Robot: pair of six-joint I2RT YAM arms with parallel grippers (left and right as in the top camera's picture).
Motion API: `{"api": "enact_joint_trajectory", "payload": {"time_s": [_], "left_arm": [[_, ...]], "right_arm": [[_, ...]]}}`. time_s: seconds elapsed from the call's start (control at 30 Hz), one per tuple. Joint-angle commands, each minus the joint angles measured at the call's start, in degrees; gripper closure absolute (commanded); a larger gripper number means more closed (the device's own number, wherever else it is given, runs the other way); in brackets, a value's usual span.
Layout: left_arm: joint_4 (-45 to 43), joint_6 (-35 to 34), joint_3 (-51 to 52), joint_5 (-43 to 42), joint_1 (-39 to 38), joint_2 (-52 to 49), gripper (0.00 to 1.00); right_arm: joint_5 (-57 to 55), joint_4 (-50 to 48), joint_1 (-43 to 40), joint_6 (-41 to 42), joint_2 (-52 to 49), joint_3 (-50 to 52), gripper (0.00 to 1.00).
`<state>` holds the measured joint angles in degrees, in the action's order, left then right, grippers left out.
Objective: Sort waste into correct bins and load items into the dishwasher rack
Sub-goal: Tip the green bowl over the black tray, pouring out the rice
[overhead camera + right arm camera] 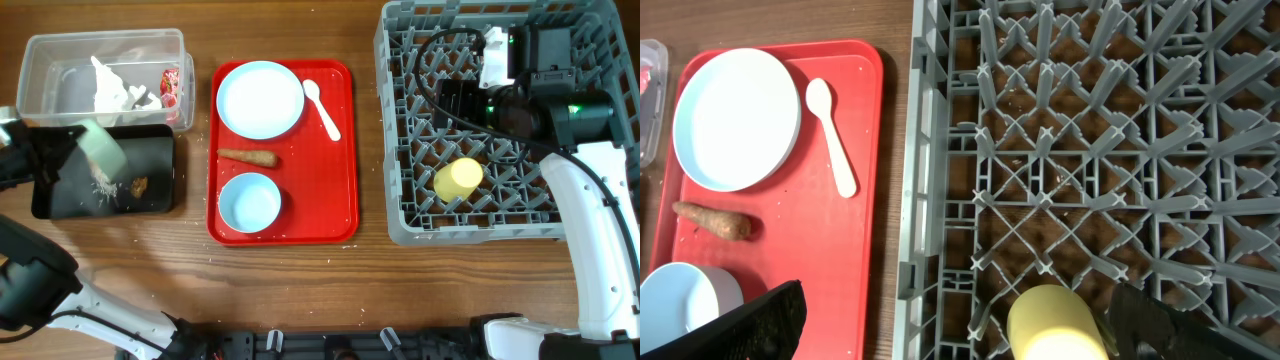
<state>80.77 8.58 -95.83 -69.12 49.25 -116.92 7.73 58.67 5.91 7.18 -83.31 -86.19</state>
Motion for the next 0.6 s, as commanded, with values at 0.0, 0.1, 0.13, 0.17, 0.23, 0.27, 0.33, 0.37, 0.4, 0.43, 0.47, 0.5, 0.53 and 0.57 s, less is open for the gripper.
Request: {"api": "enact_joint_trajectory", "payload": {"time_s": [0.0,0.1,0.13,0.17,0.23,0.27,0.33,0.37,0.4,0.43,0.47,0.5,0.53,0.57], "left_arm": [[-0.02,1.29,0.04,-10.91,0.7,0.22,0.96],[-0.28,1.27,0.04,-11.78,0.7,0.22,0.96],[-0.28,1.27,0.04,-12.5,0.7,0.2,0.96],[-0.07,0.83,0.04,-14.29,0.7,0.2,0.96],[-0.09,-0.98,0.04,-17.44,0.7,0.2,0.96],[-0.09,-1.95,0.04,-19.3,0.7,0.2,0.96],[0.24,-3.17,0.04,-21.24,0.7,0.2,0.96],[0.31,-3.26,0.04,-21.24,0.7,0.2,0.96],[0.31,-3.26,0.04,-21.24,0.7,0.2,0.96],[0.33,-3.28,0.04,-21.24,0.7,0.22,0.96],[0.35,-3.28,0.04,-21.24,0.7,0.22,0.96],[0.35,-3.28,0.04,-21.24,0.7,0.2,0.96],[0.35,-3.28,0.04,-21.24,0.7,0.2,0.96],[0.31,-3.26,0.04,-21.24,0.7,0.22,0.96]], "right_arm": [[0.74,-0.15,0.24,-1.16,-0.07,-0.7,0.02],[0.74,-0.15,0.24,-1.18,-0.07,-0.7,0.02],[0.74,-0.15,0.24,-1.16,-0.07,-0.7,0.02],[0.74,-0.13,0.24,-1.16,-0.07,-0.7,0.02],[0.74,-0.15,0.24,-1.18,-0.07,-0.7,0.02],[0.74,-0.13,0.24,-1.18,-0.07,-0.7,0.02],[0.74,-0.11,0.24,-1.18,-0.07,-0.7,0.02],[0.74,-0.13,0.24,-1.16,-0.07,-0.7,0.02],[0.74,-0.15,0.24,-1.18,-0.07,-0.7,0.02],[0.74,-0.22,0.24,-1.18,-0.07,-0.7,0.02],[0.74,-0.33,0.24,-1.18,-0.07,-0.7,0.02],[0.74,-0.35,0.24,-1.14,-0.07,-0.7,0.02],[0.74,-0.35,0.24,-1.18,-0.07,-0.7,0.02],[0.74,-0.35,0.24,-1.18,-0.07,-0.7,0.02]]}}
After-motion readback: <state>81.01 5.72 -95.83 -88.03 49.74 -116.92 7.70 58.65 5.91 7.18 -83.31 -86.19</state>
